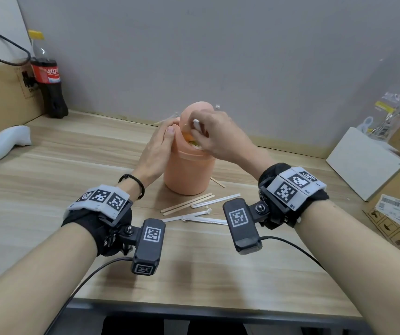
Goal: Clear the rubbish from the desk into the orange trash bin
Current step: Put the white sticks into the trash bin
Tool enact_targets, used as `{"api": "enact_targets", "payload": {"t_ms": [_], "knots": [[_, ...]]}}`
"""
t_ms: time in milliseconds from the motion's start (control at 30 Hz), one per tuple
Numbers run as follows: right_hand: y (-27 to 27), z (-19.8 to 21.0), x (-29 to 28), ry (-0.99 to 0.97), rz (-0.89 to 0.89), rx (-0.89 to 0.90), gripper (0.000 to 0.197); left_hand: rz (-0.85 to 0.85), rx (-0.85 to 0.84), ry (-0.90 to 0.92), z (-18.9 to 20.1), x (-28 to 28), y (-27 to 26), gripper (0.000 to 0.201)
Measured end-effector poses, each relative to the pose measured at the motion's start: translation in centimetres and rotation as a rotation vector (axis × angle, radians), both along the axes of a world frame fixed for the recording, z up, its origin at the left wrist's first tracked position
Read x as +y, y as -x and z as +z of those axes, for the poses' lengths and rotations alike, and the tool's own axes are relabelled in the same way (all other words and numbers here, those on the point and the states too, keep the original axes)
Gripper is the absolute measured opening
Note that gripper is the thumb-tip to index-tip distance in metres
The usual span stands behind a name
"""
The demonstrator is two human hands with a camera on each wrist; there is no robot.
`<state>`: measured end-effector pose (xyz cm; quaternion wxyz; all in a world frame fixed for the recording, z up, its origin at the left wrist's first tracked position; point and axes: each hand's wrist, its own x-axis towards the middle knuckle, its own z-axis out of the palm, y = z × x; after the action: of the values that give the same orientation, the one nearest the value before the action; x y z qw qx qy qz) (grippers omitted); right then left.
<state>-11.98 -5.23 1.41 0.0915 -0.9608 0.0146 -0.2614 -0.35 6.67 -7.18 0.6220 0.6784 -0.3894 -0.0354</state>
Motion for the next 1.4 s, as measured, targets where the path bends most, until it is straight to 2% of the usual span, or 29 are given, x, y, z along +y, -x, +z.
{"api": "enact_targets", "payload": {"t_ms": [267, 433, 500, 600, 767, 867, 1100, 1233, 1400], "knots": [[1.8, 0.9, -1.9, -0.182, -0.141, -0.022, 0.003, 0.008, 0.022, 0.013, 0.1, 0.0, 0.4, 0.033], [2.1, 0.9, -2.6, -0.431, -0.240, -0.090, 0.009, -0.005, 0.048, 0.011, 0.2, -0.1, 0.2, 0.032], [2.2, 1.0, -2.7, -0.466, -0.261, -0.113, 0.009, -0.017, 0.065, 0.015, 0.5, -0.1, 0.2, 0.027], [2.2, 1.6, -2.5, -0.447, -0.245, -0.142, 0.008, -0.029, 0.068, 0.019, 0.7, -0.2, 0.2, 0.022], [2.6, 3.2, -2.1, -0.388, -0.184, -0.246, 0.008, -0.016, 0.060, 0.024, 0.6, -0.2, 0.3, 0.025], [2.1, 2.8, -2.4, -0.311, -0.185, -0.269, 0.007, -0.010, 0.052, 0.015, 0.5, -0.3, 0.3, 0.025], [0.8, -0.9, -3.6, -0.297, -0.271, -0.164, 0.008, -0.013, 0.042, -0.009, 1.1, 0.1, 0.4, 0.020], [0.0, -0.8, -4.0, -0.334, -0.305, -0.065, 0.018, -0.006, 0.051, -0.020, 1.1, -0.1, 0.3, 0.017], [-0.5, -1.0, -3.9, -0.363, -0.339, 0.045, 0.017, -0.020, 0.050, -0.025, 1.2, 0.1, 0.6, 0.016]]}}
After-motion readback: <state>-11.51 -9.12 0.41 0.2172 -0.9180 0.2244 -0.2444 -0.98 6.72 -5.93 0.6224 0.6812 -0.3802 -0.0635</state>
